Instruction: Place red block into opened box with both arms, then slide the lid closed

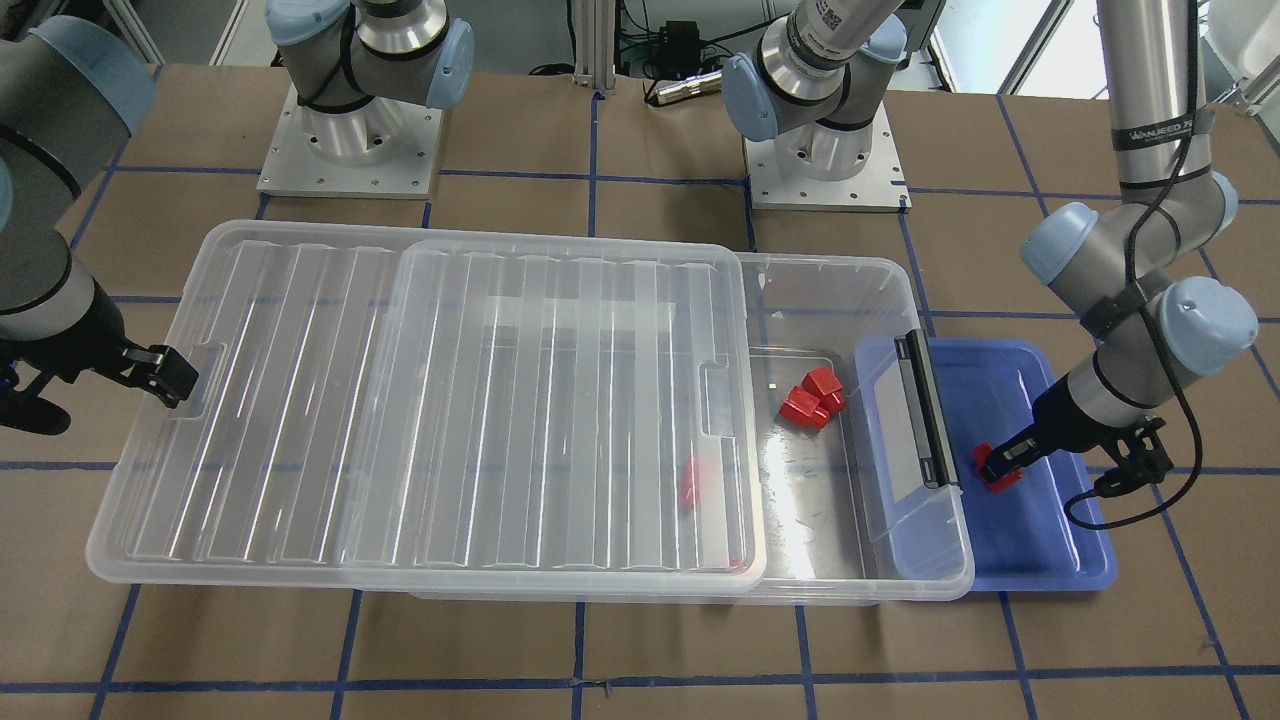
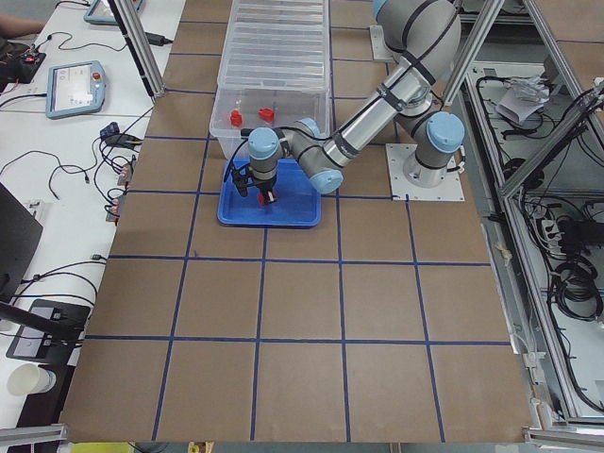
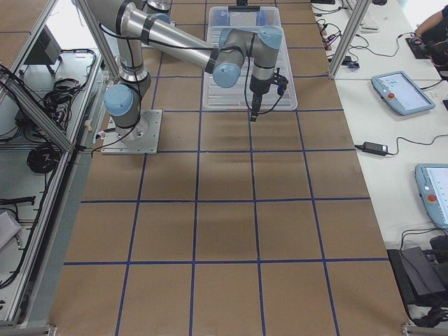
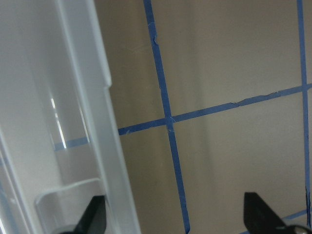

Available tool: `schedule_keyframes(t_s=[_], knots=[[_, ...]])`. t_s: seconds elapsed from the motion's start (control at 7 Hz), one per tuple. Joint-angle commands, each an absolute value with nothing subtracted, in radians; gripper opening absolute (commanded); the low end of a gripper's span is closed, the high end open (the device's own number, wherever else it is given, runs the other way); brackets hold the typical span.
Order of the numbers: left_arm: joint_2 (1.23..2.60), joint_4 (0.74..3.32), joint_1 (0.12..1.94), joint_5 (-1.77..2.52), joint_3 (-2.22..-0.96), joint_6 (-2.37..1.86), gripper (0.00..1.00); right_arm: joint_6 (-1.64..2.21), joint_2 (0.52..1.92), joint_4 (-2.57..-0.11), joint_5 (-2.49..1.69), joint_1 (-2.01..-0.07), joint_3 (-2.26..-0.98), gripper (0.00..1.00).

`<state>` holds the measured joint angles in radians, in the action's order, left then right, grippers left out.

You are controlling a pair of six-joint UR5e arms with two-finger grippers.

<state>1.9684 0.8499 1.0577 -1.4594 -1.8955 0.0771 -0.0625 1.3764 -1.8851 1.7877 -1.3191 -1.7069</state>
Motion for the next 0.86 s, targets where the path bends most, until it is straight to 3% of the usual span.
schedule_keyframes(t_s=[0.0, 0.57, 0.71], knots=[[1.918, 1.062, 1.066, -1.460, -1.794, 0.083, 0.20, -0.064, 1.378, -1.885, 1.787, -1.307, -1.709, 1.00], [1.821, 1.635, 1.216, -1.467, -1.389, 0.064, 0.19, -0.063, 1.385, -1.885, 1.786, -1.289, -1.700, 1.00], [1.809, 1.660, 1.317, -1.466, -1.381, 0.045, 0.18, -0.064, 1.397, -1.879, 1.783, -1.295, -1.674, 1.00]])
